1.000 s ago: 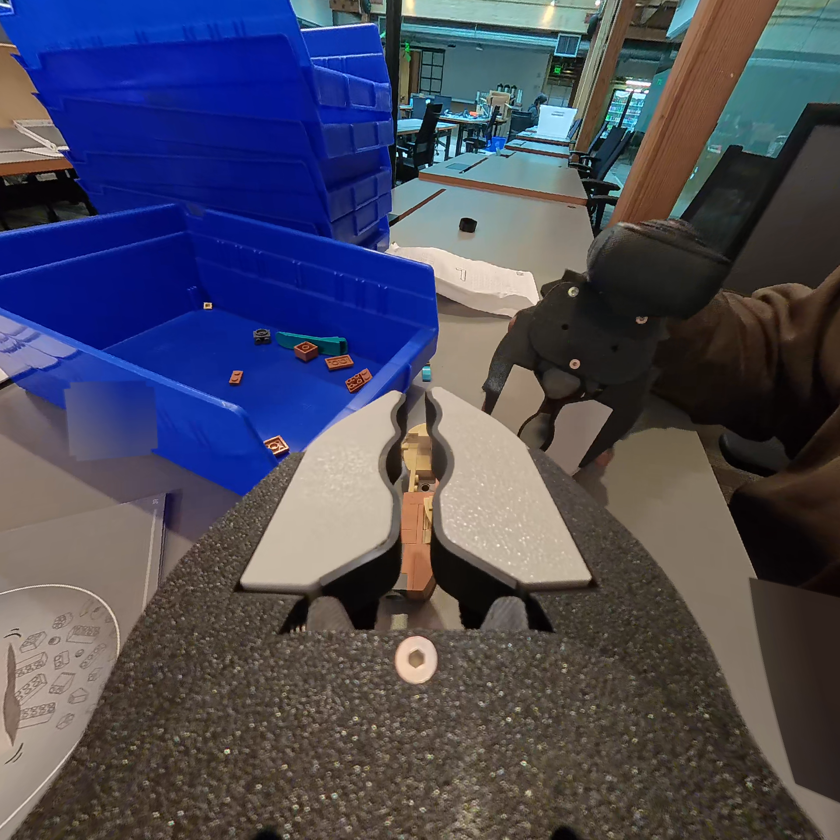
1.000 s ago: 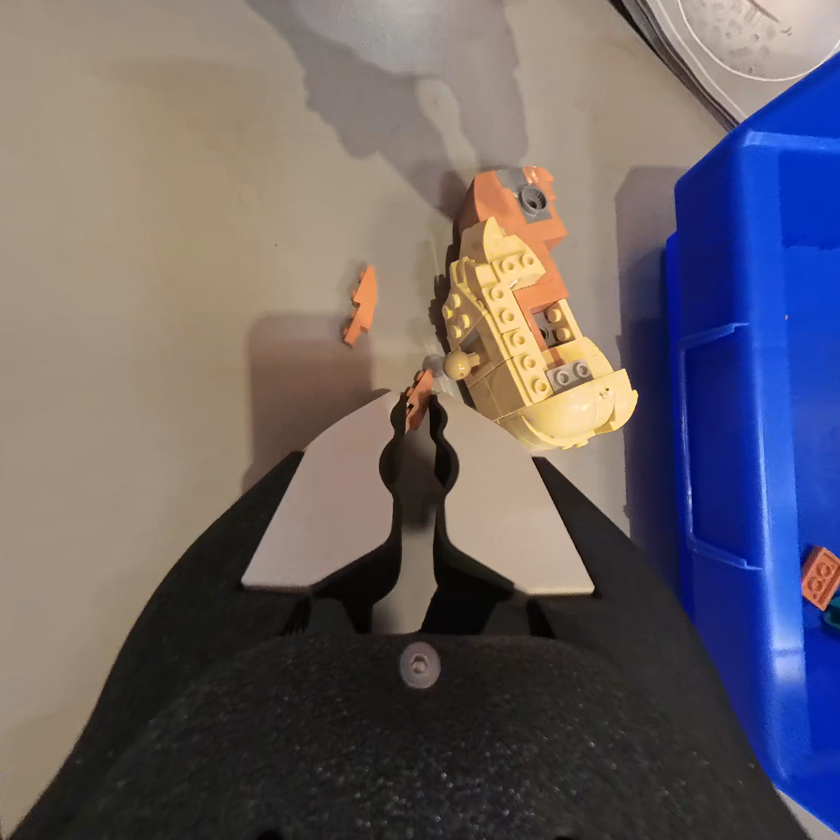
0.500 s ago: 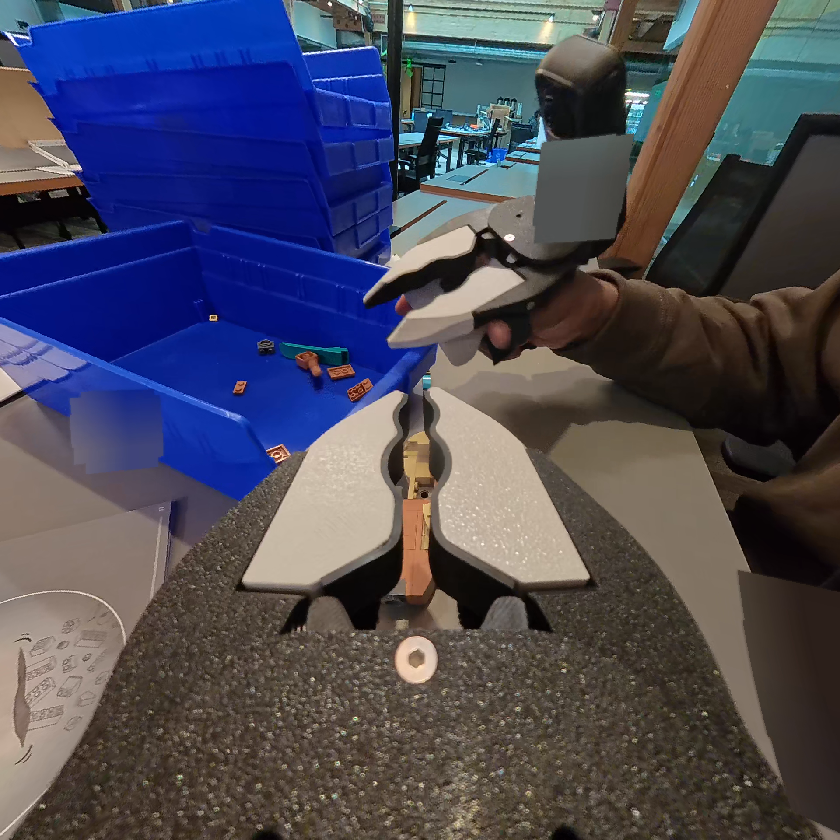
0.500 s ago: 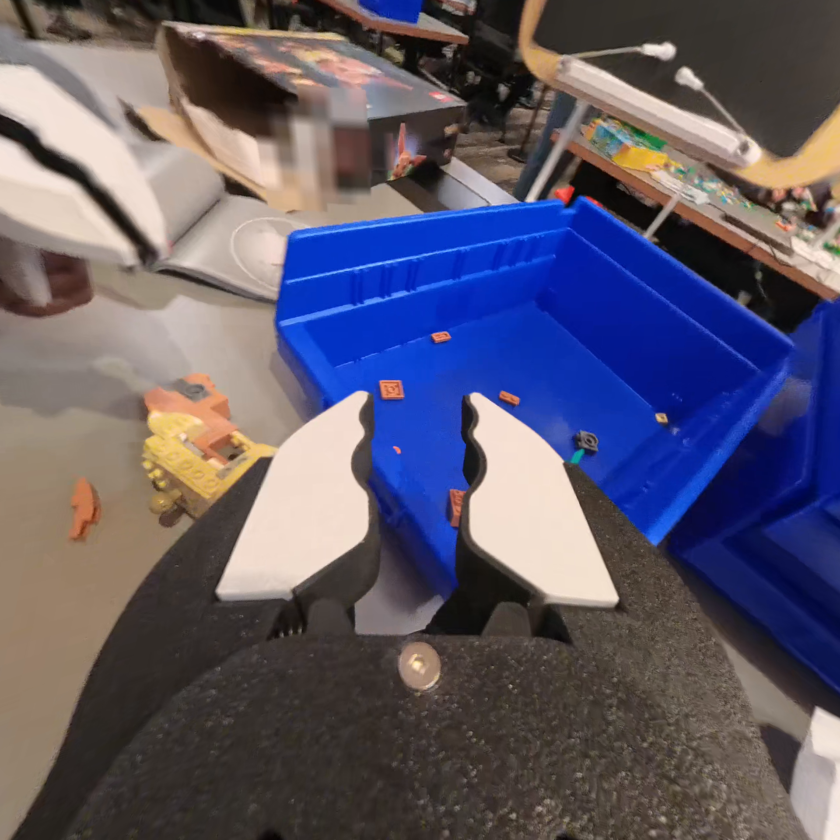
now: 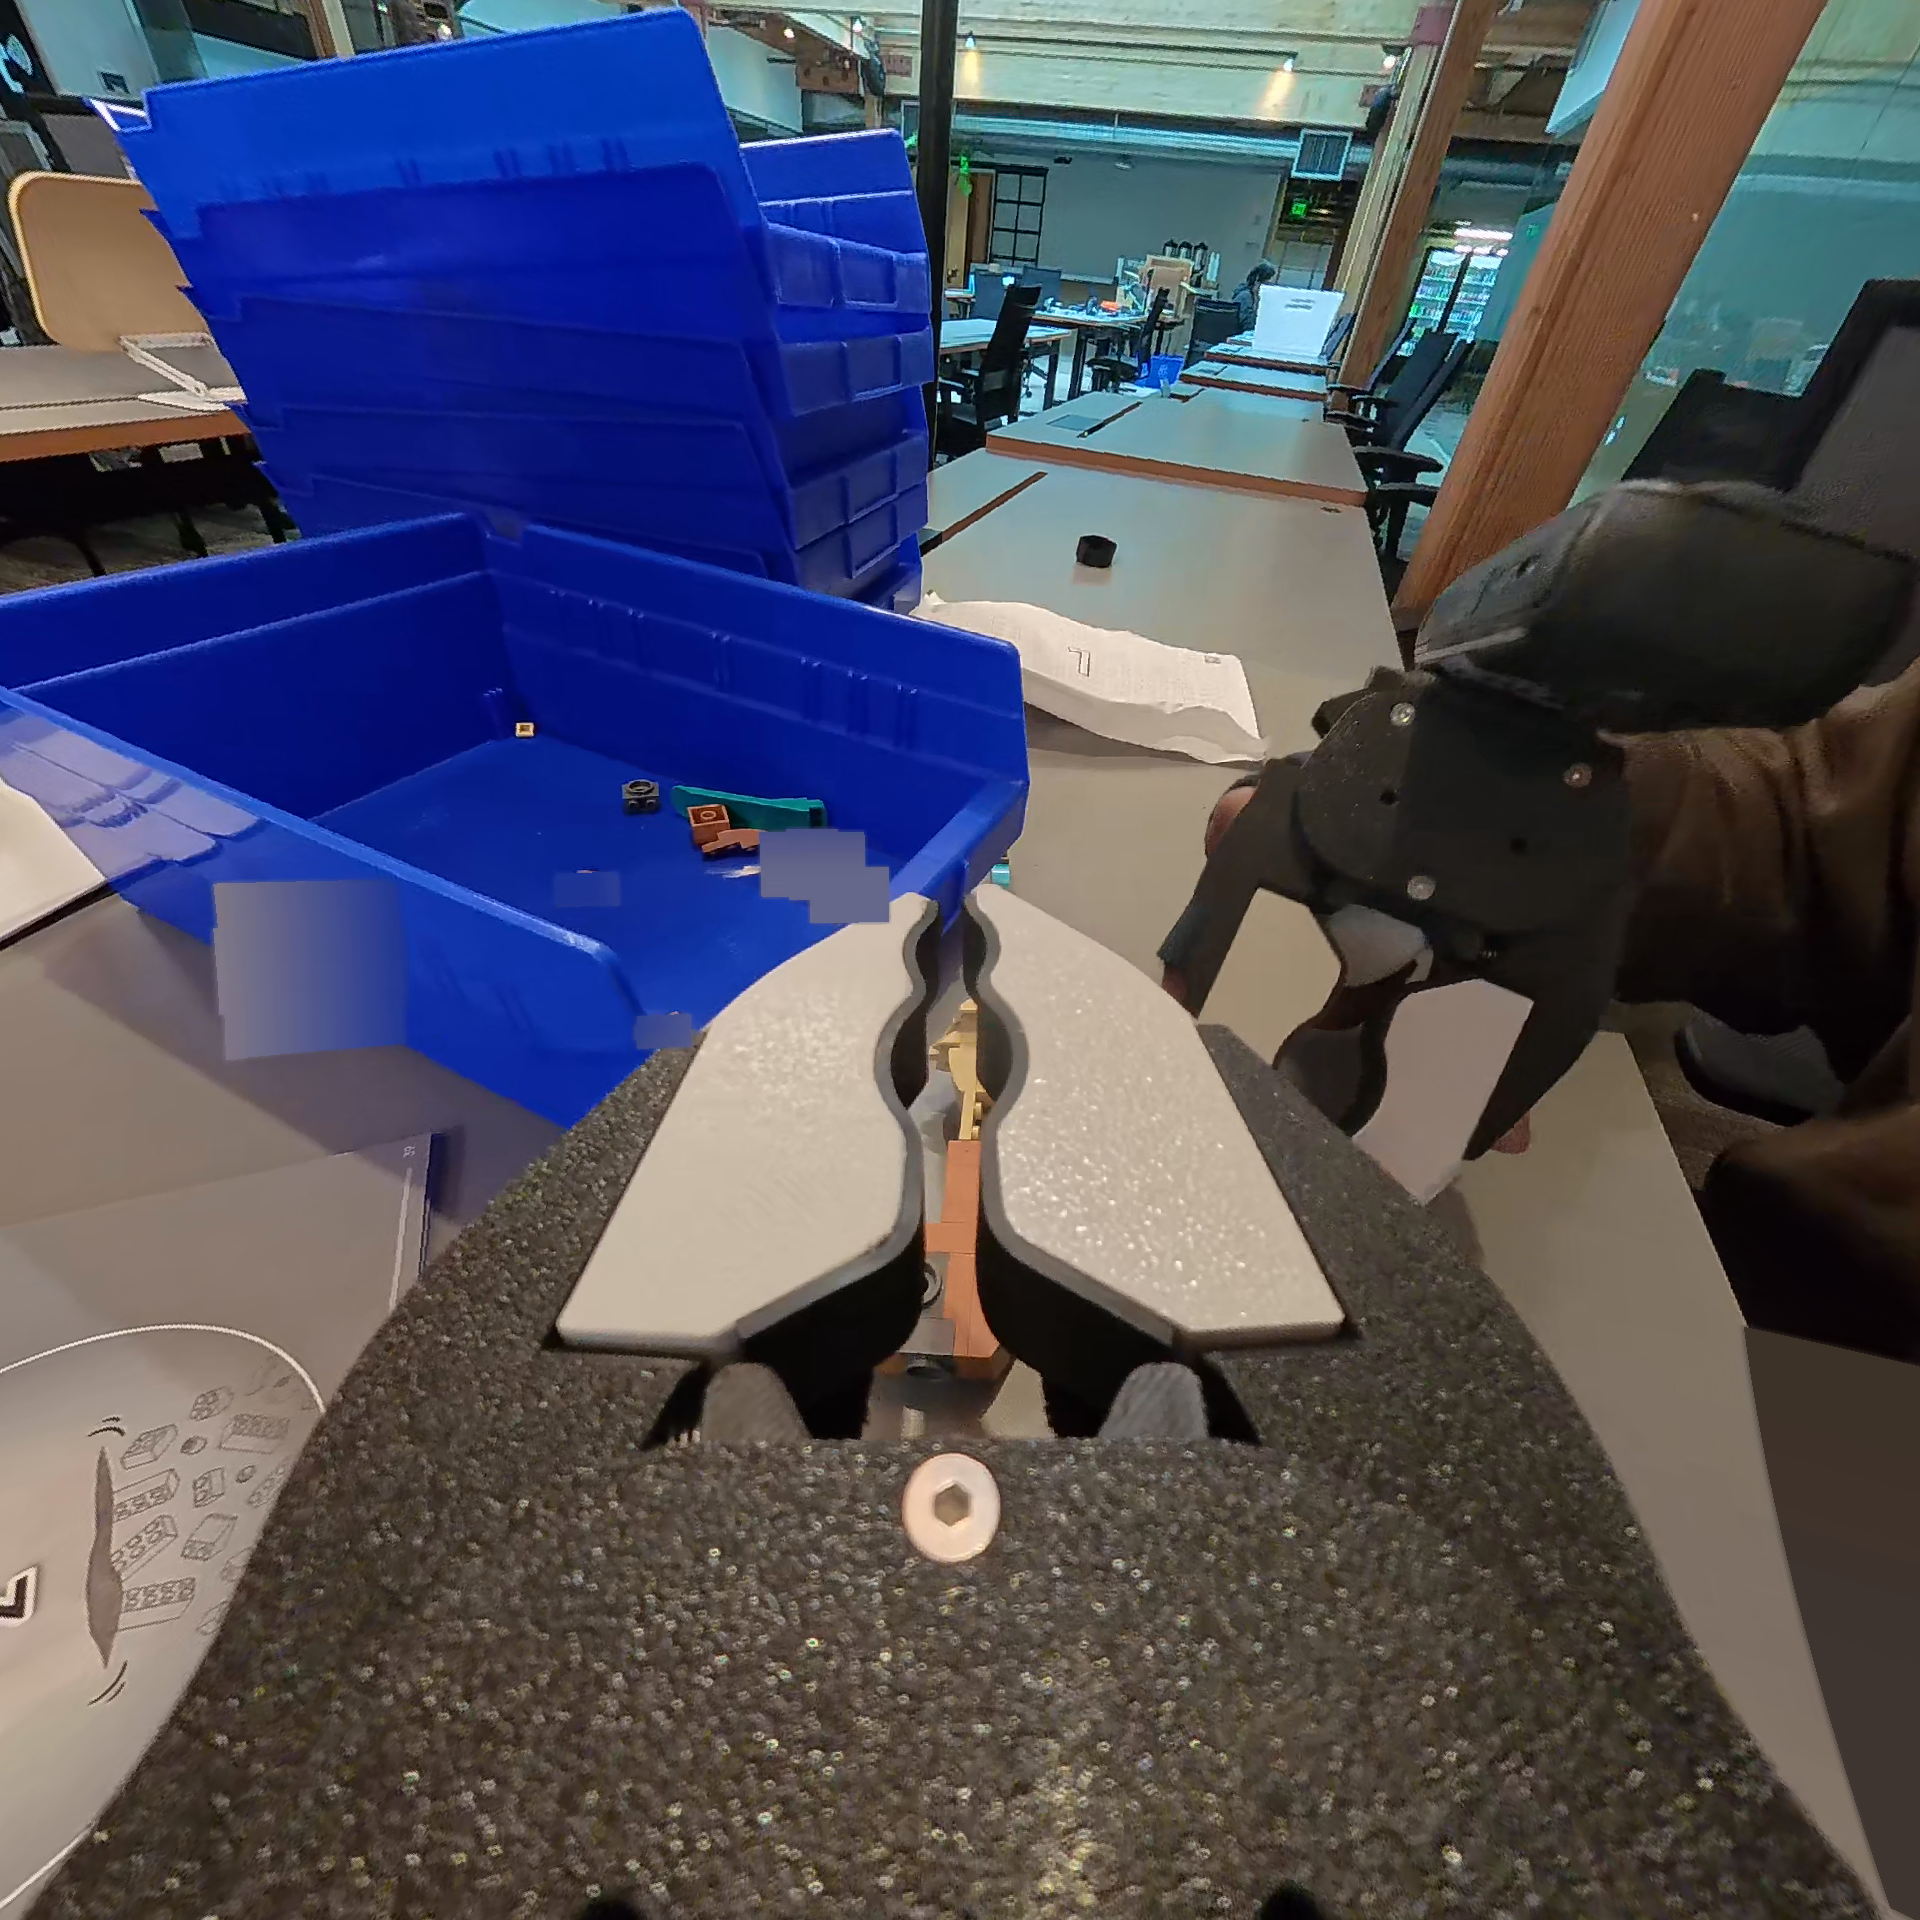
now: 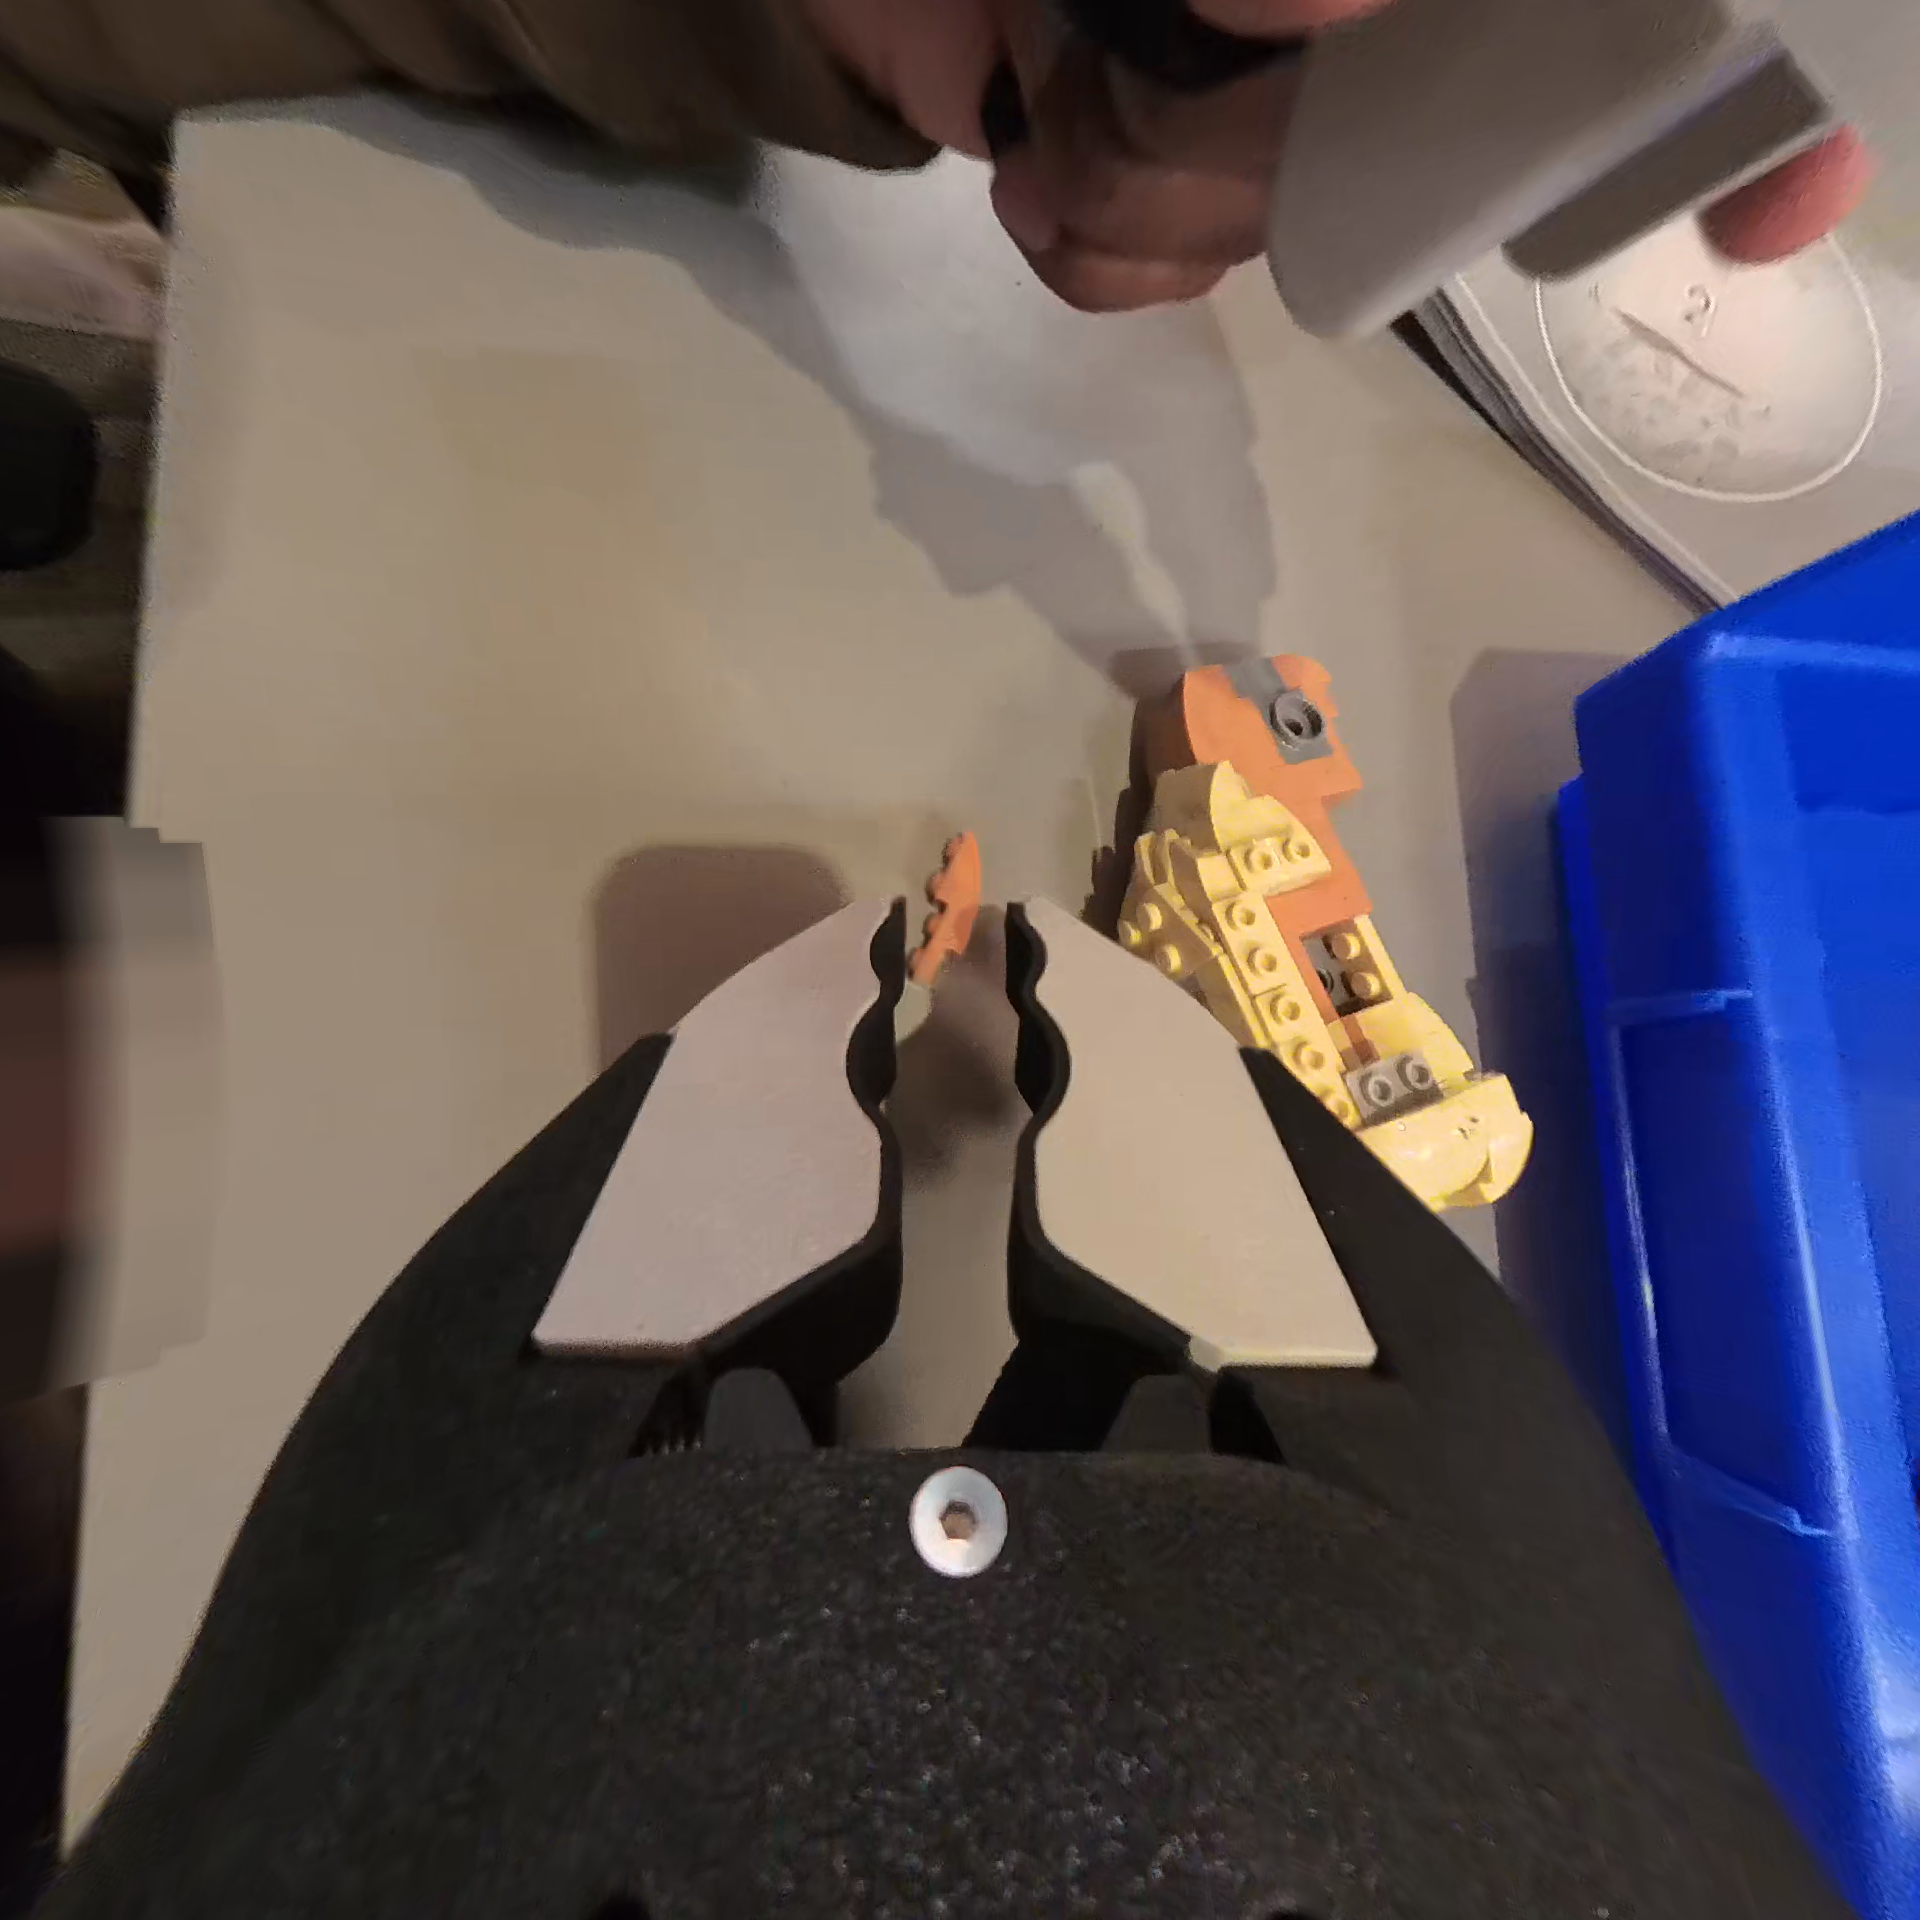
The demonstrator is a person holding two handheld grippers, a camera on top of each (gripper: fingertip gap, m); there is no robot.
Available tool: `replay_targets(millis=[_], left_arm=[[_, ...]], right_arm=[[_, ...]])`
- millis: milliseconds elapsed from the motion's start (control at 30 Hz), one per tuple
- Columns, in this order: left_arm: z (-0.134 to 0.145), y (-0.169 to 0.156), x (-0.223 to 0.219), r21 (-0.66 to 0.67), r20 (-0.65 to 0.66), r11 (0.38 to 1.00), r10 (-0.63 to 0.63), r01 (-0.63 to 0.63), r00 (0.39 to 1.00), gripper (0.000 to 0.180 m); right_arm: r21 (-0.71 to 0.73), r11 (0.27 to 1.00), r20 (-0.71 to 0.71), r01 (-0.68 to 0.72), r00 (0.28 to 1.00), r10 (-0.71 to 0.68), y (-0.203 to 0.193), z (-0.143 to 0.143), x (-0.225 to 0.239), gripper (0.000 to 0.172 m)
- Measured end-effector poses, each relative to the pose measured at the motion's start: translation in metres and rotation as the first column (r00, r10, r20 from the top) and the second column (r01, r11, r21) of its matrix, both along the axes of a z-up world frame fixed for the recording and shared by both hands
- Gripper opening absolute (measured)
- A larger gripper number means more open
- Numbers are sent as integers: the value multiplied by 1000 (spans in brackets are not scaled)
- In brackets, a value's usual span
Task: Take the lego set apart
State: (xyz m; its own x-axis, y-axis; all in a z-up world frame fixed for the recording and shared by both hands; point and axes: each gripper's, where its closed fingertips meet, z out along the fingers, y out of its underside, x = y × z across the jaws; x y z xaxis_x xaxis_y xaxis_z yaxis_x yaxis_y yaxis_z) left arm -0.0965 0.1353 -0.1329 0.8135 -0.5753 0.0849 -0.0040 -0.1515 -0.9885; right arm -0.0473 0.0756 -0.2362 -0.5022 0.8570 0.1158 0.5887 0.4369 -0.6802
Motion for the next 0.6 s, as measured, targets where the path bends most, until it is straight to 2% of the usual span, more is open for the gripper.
replay_targets(millis=[133, 200, 300, 367, 433, 500, 533, 600], left_arm=[[1, 0, 0, 3, -1, 1000, -1, 1, 1000, 2], [1, 0, 0, 4, -2, 1000, -1, 1, 1000, 2], [1, 0, 0, 5, -2, 1000, 1, -1, 1000, 2], [1, 0, -1, 7, -1, 1000, 6, -6, 1000, 2], [2, 0, -2, 11, 1, 1000, 10, -10, 1000, 2], [3, 0, -3, 13, 3, 1000, 14, -14, 1000, 2], [3, 0, -3, 13, 4, 1000, 15, -15, 1000, 2], [2, 0, -2, 11, 4, 1000, 14, -14, 1000, 2]], right_arm=[[46, 999, 50, 7, 999, -10, 3, -13, 3, 18], [50, 999, 67, -8, 998, 5, 0, -17, 4, 10], [71, 997, 67, -36, 997, 31, -2, -17, 5, 8], [71, 996, 39, -54, 998, 51, -2, -12, 5, 8], [23, 999, -43, -35, 998, 36, 2, 6, 0, 7], [-31, 996, -219, 82, 972, -87, 25, 40, -14, 8], [-56, 979, -318, 198, 926, -206, 49, 60, -22, 8], [-86, 886, -450, 455, 776, -442, 108, 89, -22, 15]])
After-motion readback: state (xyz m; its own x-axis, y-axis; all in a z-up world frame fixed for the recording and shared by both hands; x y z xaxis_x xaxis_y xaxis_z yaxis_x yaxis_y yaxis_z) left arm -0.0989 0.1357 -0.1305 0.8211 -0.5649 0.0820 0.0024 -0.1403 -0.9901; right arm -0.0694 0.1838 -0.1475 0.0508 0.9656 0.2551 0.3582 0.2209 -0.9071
